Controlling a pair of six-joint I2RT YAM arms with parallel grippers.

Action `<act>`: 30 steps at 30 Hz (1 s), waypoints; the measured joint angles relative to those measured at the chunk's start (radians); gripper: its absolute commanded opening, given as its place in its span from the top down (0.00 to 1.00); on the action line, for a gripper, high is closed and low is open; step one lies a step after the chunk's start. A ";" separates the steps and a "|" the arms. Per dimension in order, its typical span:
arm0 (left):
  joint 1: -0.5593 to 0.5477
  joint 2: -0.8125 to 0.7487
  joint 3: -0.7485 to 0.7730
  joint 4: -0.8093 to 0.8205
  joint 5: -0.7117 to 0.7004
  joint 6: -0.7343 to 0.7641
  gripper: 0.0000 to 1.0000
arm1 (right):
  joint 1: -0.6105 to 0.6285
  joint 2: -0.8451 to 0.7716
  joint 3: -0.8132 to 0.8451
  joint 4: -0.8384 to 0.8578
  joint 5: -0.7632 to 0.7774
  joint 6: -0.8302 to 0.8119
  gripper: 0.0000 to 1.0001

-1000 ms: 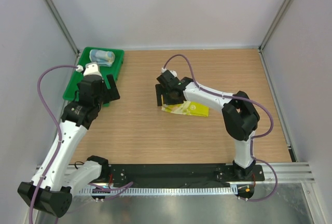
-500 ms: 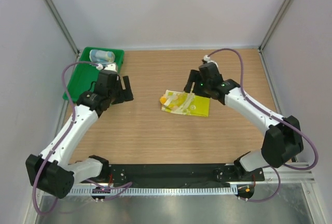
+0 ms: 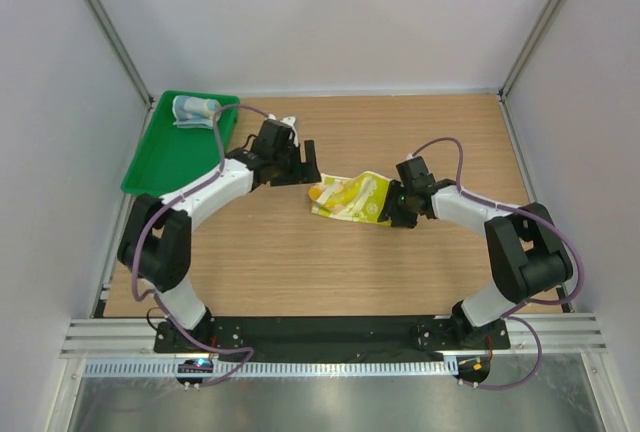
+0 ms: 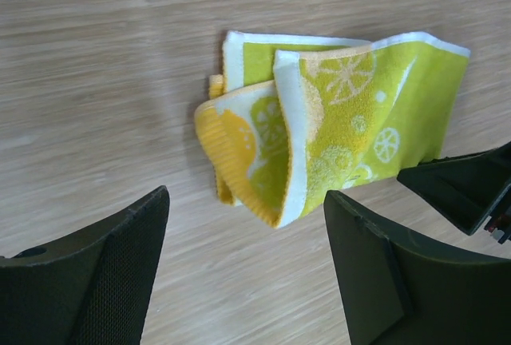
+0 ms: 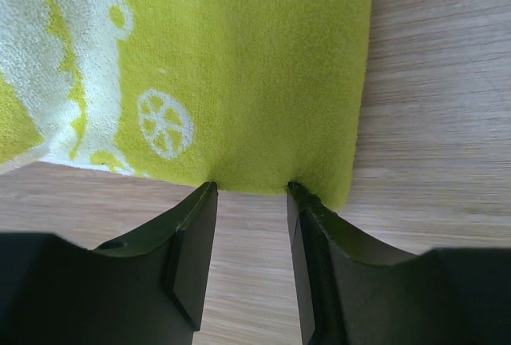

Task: Roll the towels
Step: Fold the towel

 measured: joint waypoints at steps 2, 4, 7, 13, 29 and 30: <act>-0.009 0.051 0.008 0.029 0.029 -0.002 0.27 | 0.000 -0.001 -0.011 0.011 -0.008 0.000 0.53; -0.019 0.092 0.016 0.056 0.060 -0.002 0.29 | 0.000 -0.001 -0.016 0.029 -0.014 0.000 0.53; -0.032 0.138 0.030 0.086 0.092 -0.003 0.31 | 0.000 -0.006 -0.029 0.046 -0.025 0.000 0.53; -0.045 0.189 0.054 0.125 0.133 -0.012 0.45 | -0.001 -0.037 -0.058 0.050 -0.037 0.000 0.54; -0.045 0.249 0.090 0.145 0.147 -0.030 0.71 | -0.045 -0.090 0.096 -0.042 -0.080 0.018 0.61; -0.045 0.250 0.090 0.145 0.151 -0.032 0.77 | -0.049 -0.069 0.095 -0.036 -0.080 0.018 0.61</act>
